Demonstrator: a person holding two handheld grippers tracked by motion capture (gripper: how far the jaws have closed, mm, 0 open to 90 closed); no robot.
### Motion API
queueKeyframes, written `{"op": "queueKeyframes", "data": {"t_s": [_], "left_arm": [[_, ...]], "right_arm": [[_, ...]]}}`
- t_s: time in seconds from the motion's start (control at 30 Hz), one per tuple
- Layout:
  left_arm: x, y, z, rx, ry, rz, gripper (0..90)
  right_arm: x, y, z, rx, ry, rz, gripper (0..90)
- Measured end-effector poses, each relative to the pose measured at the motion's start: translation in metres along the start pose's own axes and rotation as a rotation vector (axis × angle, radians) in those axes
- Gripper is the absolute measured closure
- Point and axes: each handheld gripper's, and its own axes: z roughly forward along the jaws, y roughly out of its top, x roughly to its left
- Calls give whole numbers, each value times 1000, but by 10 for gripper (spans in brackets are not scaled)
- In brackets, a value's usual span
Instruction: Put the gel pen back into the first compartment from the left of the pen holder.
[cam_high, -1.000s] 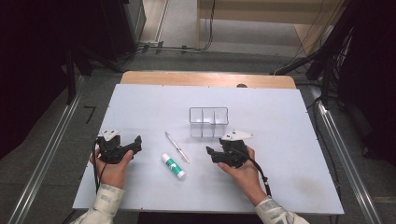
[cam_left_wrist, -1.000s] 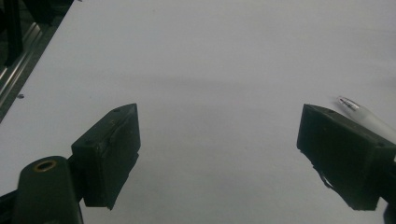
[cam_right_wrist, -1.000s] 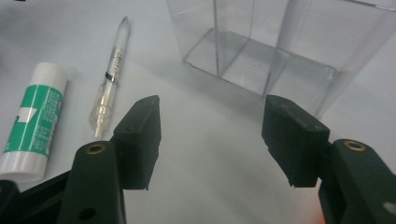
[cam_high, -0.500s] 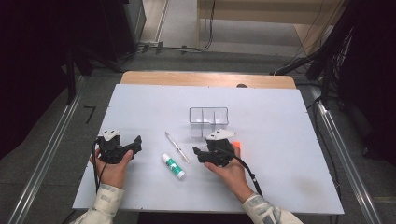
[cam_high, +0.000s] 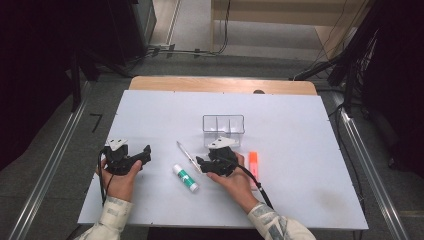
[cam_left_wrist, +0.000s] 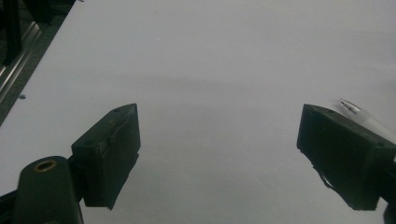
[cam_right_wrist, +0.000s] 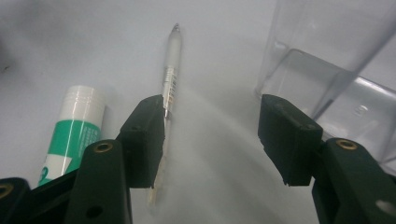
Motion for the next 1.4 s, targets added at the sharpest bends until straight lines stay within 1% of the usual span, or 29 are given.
{"op": "queueKeyframes", "data": {"t_s": [0.17, 0.47, 0.9, 1.03, 1.4], "left_arm": [[0, 0, 0, 3, -1, 5, 139], [0, 0, 0, 3, -6, 4, 139], [1, 0, 1, 7, -8, 7, 139], [1, 0, 1, 7, -9, 7, 139], [1, 0, 1, 5, -11, 6, 139]], "right_arm": [[4, 4, 10, 11, -3, -9, 410], [11, 9, 22, 19, -7, -21, 436], [15, 13, 40, 43, 0, -25, 504], [15, 13, 42, 49, 6, -23, 542], [22, 20, 48, 74, 14, -50, 683]]}}
